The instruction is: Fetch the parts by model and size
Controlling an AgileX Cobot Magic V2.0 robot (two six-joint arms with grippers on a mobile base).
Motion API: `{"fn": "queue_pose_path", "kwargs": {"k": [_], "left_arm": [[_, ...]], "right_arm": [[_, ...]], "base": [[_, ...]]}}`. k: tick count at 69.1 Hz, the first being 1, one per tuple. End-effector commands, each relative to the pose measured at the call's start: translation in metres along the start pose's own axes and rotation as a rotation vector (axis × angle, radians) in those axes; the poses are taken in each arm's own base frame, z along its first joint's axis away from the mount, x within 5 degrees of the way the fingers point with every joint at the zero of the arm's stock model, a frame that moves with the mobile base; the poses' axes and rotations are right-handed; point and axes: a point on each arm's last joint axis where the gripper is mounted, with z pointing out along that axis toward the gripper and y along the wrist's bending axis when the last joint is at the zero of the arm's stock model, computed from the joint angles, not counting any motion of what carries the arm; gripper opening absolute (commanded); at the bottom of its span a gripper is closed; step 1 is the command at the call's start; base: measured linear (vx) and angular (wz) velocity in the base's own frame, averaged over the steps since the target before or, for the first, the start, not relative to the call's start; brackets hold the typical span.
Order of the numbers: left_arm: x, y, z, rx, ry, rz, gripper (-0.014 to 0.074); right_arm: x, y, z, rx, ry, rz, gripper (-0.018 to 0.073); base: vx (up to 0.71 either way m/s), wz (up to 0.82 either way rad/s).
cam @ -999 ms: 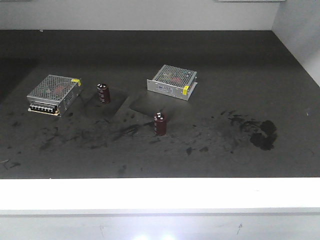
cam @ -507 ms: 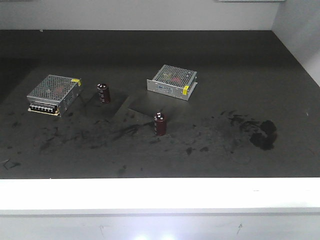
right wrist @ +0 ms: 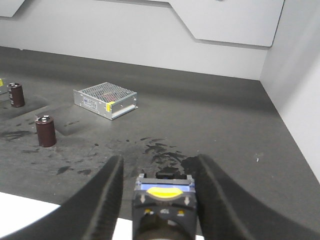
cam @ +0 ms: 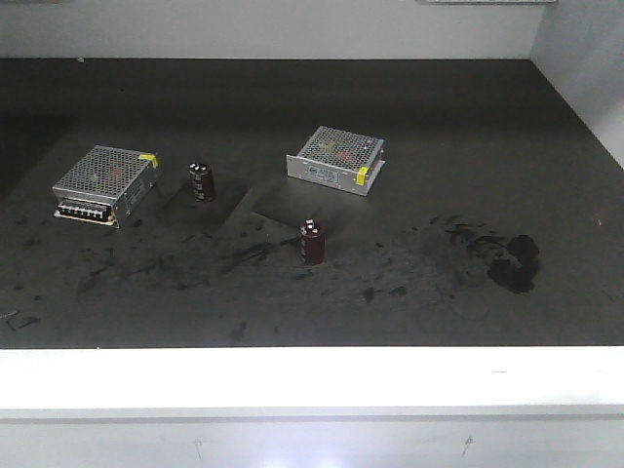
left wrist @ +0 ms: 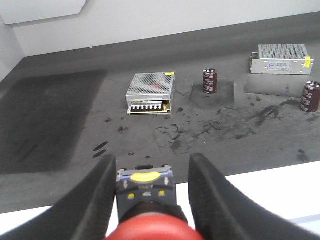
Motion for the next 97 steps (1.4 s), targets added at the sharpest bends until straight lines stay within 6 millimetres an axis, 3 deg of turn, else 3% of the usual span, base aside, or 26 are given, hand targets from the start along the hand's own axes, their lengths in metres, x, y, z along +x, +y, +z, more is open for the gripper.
{"fn": "queue_pose_path", "kwargs": {"k": [1,97], "left_arm": [[-0.0123,0.0013,-0.0005,0.003,-0.079,-0.005,-0.0006],[-0.0124,0.0012,-0.0005,0.007,-0.079,-0.004,-0.0006]], "right_arm": [[-0.0143,-0.0014,-0.0017,0.012,-0.087,-0.013,-0.0005],[-0.0143,-0.0014,-0.0017,0.012,-0.087,-0.013,-0.0005]], "base": [[0.00,0.00],[0.00,0.00]]}}
